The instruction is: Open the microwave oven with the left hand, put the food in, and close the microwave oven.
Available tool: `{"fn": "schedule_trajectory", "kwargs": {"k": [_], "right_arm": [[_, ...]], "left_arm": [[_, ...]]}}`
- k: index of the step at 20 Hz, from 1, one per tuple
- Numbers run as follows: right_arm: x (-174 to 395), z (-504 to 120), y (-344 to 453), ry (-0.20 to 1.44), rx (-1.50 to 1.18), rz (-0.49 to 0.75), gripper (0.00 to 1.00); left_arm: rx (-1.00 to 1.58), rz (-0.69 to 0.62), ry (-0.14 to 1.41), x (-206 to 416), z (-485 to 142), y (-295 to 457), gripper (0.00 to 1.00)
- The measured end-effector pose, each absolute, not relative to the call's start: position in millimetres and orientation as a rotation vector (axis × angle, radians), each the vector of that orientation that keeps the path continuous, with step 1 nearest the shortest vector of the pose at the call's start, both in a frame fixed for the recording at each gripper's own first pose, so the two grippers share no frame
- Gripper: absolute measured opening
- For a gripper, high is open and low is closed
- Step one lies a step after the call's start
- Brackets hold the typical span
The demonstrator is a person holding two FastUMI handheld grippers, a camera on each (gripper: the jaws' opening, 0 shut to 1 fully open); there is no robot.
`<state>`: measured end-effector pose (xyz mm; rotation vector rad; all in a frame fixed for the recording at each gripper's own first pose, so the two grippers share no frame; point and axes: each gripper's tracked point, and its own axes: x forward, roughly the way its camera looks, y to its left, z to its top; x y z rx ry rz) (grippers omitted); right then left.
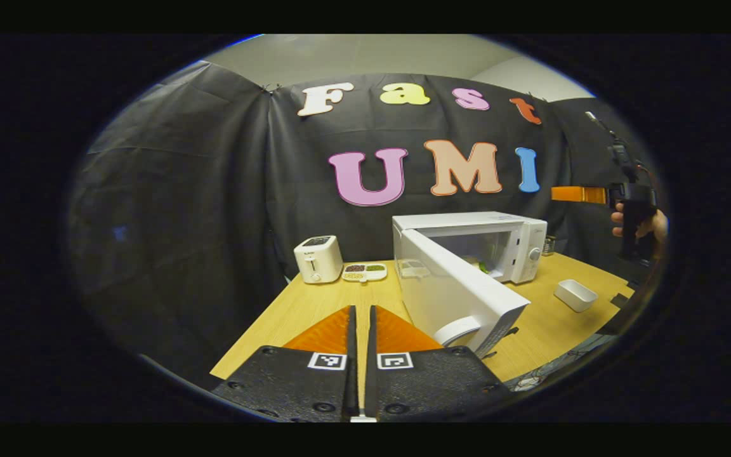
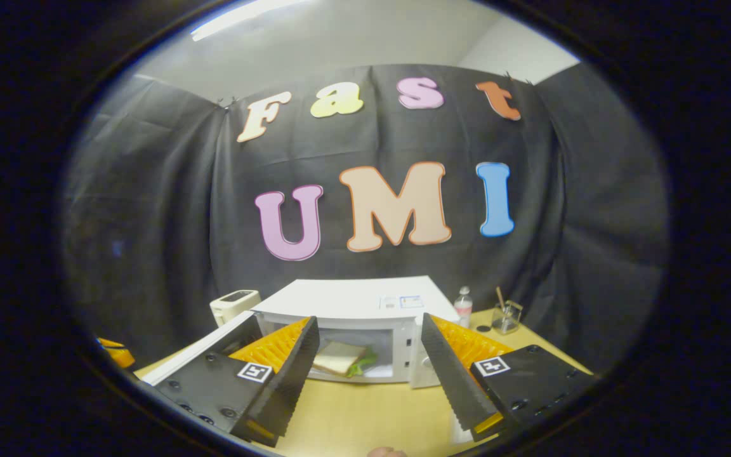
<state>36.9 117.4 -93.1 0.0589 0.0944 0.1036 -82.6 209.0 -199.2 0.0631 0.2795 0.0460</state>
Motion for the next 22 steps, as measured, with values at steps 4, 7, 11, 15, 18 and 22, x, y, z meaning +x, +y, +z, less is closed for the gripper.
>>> {"fn": "schedule_trajectory", "kwargs": {"k": [4,7,11,15,18,22], "right_arm": [[32.4,-80.8,94.3,0.057,-0.034,0.06,1.0],[36.3,-69.4,89.1,0.029,-0.034,0.044,0.92],[36.1,-59.0,77.3,0.033,-0.03,0.024,0.92],[31.7,-52.5,64.3,0.027,-0.046,0.003,0.92],[25.7,-49.7,53.2,0.029,-0.078,-0.008,0.92],[21.6,-45.3,36.6,0.04,-0.078,-0.026,1.0]], "left_arm": [[0.062,-0.005,0.285,-76.8,-209.8,192.2,0.0],[0.08,-0.015,0.316,-74.4,-226.7,184.5,0.0],[0.111,-0.034,0.347,-70.7,-237.2,175.4,0.0],[0.102,-0.095,0.352,-68.4,-238.6,150.9,0.0],[0.11,-0.147,0.366,-63.7,-242.7,130.6,0.0],[0.107,-0.219,0.366,-51.7,-243.1,95.3,0.0]]}}
